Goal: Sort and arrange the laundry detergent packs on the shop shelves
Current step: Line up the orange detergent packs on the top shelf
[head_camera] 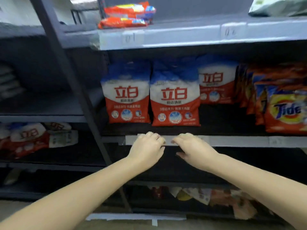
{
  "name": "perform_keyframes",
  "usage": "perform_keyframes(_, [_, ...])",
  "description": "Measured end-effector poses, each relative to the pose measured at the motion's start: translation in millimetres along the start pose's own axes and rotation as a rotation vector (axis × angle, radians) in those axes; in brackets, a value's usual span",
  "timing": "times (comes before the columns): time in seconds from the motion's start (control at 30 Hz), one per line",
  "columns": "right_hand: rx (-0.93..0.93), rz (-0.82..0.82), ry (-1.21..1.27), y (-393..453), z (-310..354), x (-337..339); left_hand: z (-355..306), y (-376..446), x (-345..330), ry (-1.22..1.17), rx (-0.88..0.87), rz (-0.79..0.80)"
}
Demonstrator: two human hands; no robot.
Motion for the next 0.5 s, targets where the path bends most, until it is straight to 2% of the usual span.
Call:
perform_keyframes(0.13, [0.124, -0.259, -0.158, -7.6, 25.5, 131.7, 20.5, 14.2, 129.4, -0.053, -0.029, -0.354])
perform_keyframes(0.23, [0.147, -0.433, -0.203, -4.1, 30.5, 209.0, 39.6, 30.1, 204.4, -0.056, 0.013, -0.484])
perform_keyframes(0.33, [0.144, -0.539, -0.207, 14.0, 22.5, 263.1, 62.8, 54.3, 254.7, -0.07, 0.079, -0.554])
perform_keyframes(0.5, [0.087, -0.506, -0.158, 80.5, -15.4, 311.6, 118.0, 117.8, 284.5, -0.025, 0.278, -0.547])
Point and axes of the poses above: each hand's wrist, its own y-axis towards the middle knuckle, its own x-axis out of the back of the hand, z = x × y, the point moved 7 cm from there along y, towards the middle knuckle, and after that the axes turned 13 degrees about x, right-handed, at the moved point
